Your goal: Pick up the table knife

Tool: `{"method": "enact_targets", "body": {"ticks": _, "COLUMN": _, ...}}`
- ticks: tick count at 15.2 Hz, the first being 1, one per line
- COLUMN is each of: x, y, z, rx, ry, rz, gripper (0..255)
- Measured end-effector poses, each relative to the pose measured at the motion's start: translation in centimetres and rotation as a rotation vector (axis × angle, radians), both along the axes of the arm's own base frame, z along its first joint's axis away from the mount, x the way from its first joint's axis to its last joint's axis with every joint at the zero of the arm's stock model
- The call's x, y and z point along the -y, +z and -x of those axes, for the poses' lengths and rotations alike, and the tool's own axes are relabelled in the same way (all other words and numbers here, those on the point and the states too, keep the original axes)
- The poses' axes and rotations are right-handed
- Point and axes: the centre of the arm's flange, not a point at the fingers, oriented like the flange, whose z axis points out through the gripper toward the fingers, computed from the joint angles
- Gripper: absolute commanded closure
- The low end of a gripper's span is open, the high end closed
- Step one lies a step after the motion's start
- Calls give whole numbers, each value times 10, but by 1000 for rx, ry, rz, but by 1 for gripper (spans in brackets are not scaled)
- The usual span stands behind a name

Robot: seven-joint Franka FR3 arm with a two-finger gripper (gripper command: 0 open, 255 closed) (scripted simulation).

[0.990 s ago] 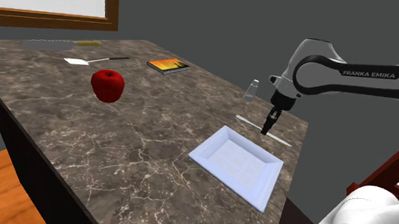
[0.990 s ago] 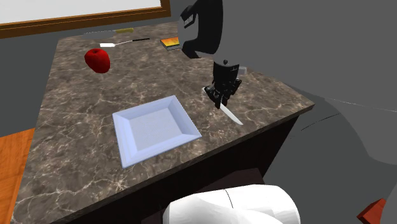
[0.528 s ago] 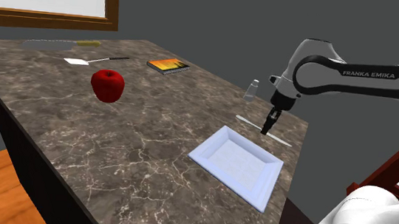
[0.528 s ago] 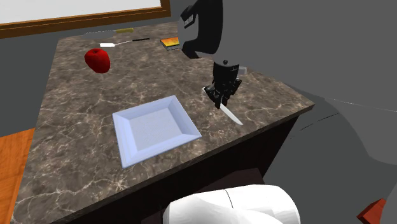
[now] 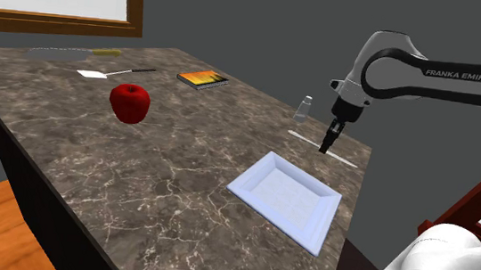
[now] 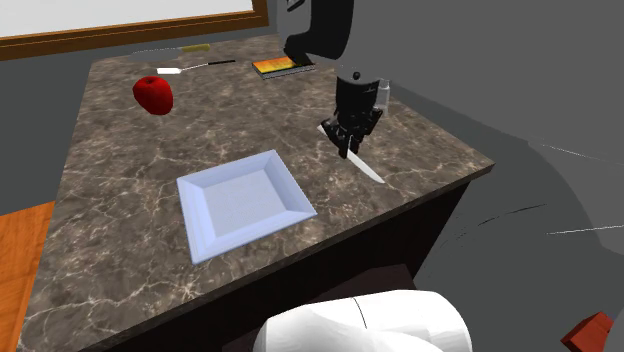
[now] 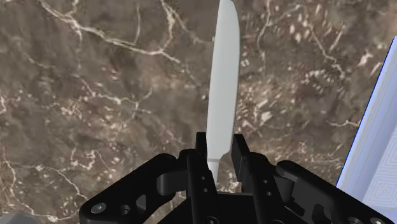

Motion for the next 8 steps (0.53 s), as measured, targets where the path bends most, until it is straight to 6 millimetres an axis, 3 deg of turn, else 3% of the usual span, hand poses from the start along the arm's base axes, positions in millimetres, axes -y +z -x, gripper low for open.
{"method": "enact_targets", "body": {"ticks": 8, "x": 0, "y": 40, "z": 1, "rx": 0, "ry": 0, "rz": 0, "gripper": 255}}
